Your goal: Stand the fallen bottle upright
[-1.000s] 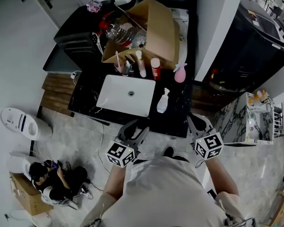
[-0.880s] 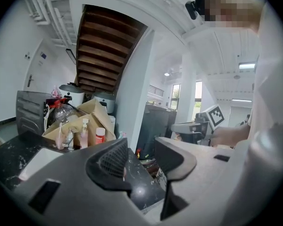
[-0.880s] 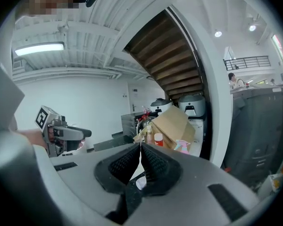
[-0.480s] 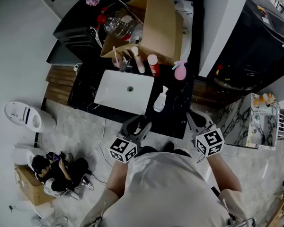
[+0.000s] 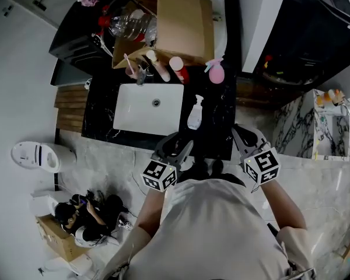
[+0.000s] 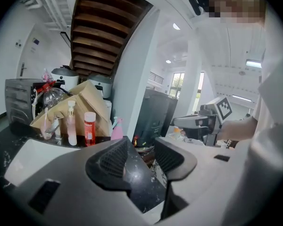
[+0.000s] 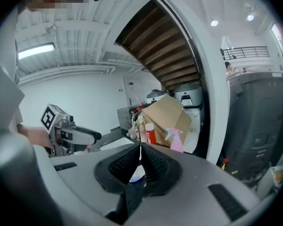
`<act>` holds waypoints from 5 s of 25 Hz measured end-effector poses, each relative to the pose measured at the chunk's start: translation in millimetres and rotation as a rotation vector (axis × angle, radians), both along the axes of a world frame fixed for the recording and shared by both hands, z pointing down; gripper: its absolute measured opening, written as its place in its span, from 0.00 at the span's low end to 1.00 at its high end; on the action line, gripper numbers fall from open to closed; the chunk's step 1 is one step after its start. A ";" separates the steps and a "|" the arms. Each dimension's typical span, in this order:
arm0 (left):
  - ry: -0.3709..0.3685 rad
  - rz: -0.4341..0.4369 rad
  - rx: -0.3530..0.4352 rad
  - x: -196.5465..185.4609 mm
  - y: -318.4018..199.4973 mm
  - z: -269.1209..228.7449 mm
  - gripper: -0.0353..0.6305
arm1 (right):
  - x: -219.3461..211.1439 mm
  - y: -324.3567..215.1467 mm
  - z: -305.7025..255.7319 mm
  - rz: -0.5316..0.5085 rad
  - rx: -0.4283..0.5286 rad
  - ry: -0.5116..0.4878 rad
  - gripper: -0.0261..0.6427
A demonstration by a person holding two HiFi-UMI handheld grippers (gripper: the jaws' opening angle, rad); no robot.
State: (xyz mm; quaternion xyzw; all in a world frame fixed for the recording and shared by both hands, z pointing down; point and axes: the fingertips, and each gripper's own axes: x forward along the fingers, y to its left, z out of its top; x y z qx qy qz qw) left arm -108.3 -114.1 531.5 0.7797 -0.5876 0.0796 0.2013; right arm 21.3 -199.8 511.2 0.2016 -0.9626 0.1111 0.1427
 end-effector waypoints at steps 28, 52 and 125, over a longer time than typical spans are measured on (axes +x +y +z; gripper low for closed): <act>-0.097 0.172 -0.505 -35.1 -131.4 212.9 0.43 | -9.6 -44.5 55.5 0.222 -0.109 0.152 0.09; -0.099 0.049 -0.805 -39.5 -154.2 292.5 0.45 | 6.3 -48.4 81.8 0.334 -0.191 0.137 0.09; -0.162 -0.102 -0.176 -25.7 -84.1 197.0 0.51 | 9.3 24.4 50.3 0.018 -0.023 0.183 0.09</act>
